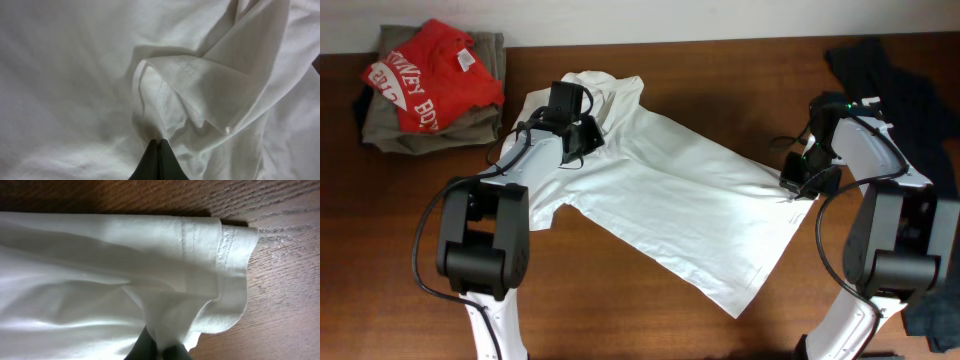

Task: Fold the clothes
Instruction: 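Lift the T-shirt with both grippers and shake it out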

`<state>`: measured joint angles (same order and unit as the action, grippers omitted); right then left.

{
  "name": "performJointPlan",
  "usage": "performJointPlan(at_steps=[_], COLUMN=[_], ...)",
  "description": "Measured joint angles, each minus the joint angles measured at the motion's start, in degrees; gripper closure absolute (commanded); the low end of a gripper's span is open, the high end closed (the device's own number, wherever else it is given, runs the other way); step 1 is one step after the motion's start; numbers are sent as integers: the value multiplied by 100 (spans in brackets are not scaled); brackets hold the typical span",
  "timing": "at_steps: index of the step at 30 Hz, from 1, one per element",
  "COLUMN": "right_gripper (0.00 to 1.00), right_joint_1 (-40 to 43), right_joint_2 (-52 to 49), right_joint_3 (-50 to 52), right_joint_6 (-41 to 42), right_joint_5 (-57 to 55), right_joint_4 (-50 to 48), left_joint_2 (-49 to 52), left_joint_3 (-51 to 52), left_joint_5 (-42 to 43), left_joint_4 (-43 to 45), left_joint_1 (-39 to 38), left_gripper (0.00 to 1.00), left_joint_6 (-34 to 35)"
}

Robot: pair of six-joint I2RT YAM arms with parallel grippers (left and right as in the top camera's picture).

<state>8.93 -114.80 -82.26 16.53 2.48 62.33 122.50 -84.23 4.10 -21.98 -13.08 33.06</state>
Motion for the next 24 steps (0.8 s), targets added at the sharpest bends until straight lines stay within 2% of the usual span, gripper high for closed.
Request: performJointPlan(at_steps=[5, 8, 16, 20, 24], right_gripper=[96, 96, 96, 96, 96], right_joint_1=[0, 0, 0, 0, 0], right_joint_2=[4, 269, 1762, 2463, 3119], right_joint_3=[-164, -640, -2542, -3254, -3567], right_joint_6=[13, 26, 17, 17, 17], right_joint_5=[111, 369, 516, 514, 509], right_joint_4=[76, 396, 1860, 2363, 2485], left_joint_2=[-2, -310, -3595, -5515, -7042], left_joint_3=[0, 0, -2, -7, -7], left_joint_5=[48, 72, 28, -573, -1228], left_joint_4=[-190, -516, -1038, -1534, -1639], left_joint_1=[0, 0, 0, -2, -15], left_gripper=[100, 100, 100, 100, 100], left_joint_6=[0, -94, -485, -525, -544])
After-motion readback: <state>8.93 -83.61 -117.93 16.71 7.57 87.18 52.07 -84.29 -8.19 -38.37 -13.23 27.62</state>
